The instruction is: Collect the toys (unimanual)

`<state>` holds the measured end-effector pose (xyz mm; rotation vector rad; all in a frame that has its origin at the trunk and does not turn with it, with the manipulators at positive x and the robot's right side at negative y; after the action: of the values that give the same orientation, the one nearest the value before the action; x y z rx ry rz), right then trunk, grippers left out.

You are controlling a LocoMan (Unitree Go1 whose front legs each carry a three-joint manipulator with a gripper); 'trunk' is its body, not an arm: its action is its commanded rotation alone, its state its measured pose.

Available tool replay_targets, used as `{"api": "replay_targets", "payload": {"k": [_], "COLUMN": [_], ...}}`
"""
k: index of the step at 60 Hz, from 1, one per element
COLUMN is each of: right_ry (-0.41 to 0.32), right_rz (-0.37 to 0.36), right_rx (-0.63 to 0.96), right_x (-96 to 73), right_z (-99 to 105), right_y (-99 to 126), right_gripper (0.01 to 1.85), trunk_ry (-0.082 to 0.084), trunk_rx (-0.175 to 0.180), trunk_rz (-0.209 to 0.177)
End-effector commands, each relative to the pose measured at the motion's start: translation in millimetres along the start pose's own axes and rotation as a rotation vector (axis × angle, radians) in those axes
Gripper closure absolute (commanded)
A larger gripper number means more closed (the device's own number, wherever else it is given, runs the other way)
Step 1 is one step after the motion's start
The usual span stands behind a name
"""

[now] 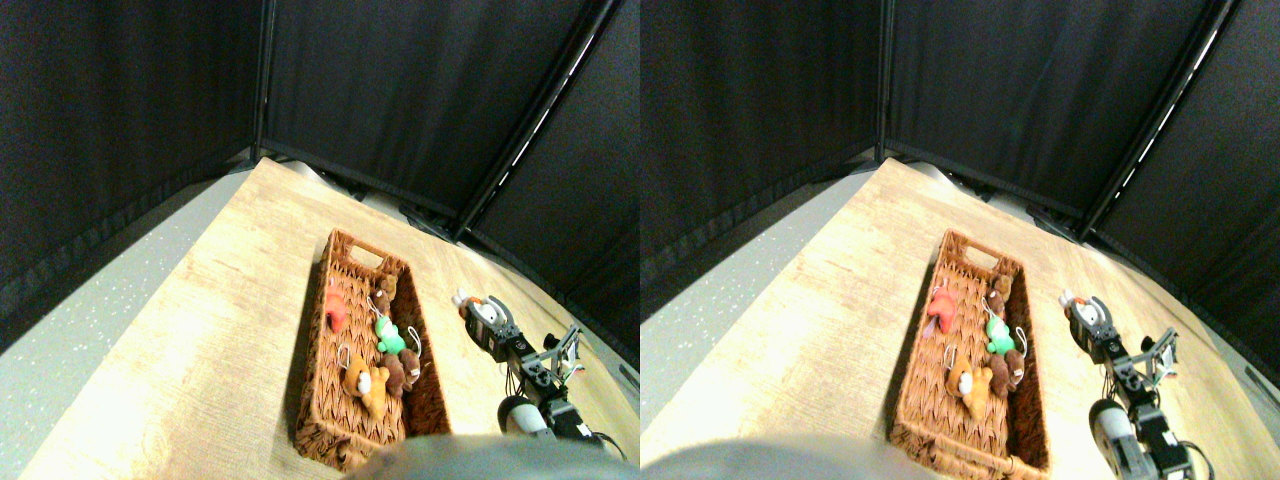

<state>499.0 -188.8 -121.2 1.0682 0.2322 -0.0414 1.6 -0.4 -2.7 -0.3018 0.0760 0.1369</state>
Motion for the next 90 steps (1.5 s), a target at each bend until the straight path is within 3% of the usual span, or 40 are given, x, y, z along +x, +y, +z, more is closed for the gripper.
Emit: {"api": "replay_targets", "payload": {"k": [1, 17, 38, 57, 61, 65, 66, 68, 71, 78, 90], "right_ry": [-0.006, 0.075, 0.137, 0.134, 0.134, 0.165, 0.165, 0.177, 0.17, 0.161, 0.073], "right_rz": [0.042, 0.082, 0.09, 0.084, 0.047, 0.007, 0.007, 0.009, 0.01, 0.015, 0.041], "right_rx": [0.028, 0.018, 0.012, 0.023, 0.034, -0.018, -0.018, -0.052, -0.077, -0.074, -0.056], "right_x": [2.9, 18.5, 26.2, 28.8, 28.8, 28.3, 28.3, 28.5, 28.7, 29.8, 32.6], "right_z": [-6, -35, -75, -79, -78, -75, -75, -73, -71, -68, -52], "right_y": [17, 40, 65, 63, 62, 62, 62, 61, 61, 60, 57], "right_gripper": [1.8, 1.8, 1.8, 1.8, 1.8, 1.31, 1.31, 1.03, 0.8, 0.82, 1.06], "trunk_ry": [-0.024, -0.044, -0.055, -0.048, -0.044, -0.042, -0.042, -0.04, -0.04, -0.035, -0.026], "trunk_rx": [-0.018, -0.069, -0.098, -0.093, -0.09, -0.087, -0.087, -0.085, -0.082, -0.077, -0.061], "trunk_rz": [0.008, 0.049, 0.078, 0.075, 0.072, 0.07, 0.07, 0.068, 0.066, 0.062, 0.054]}}
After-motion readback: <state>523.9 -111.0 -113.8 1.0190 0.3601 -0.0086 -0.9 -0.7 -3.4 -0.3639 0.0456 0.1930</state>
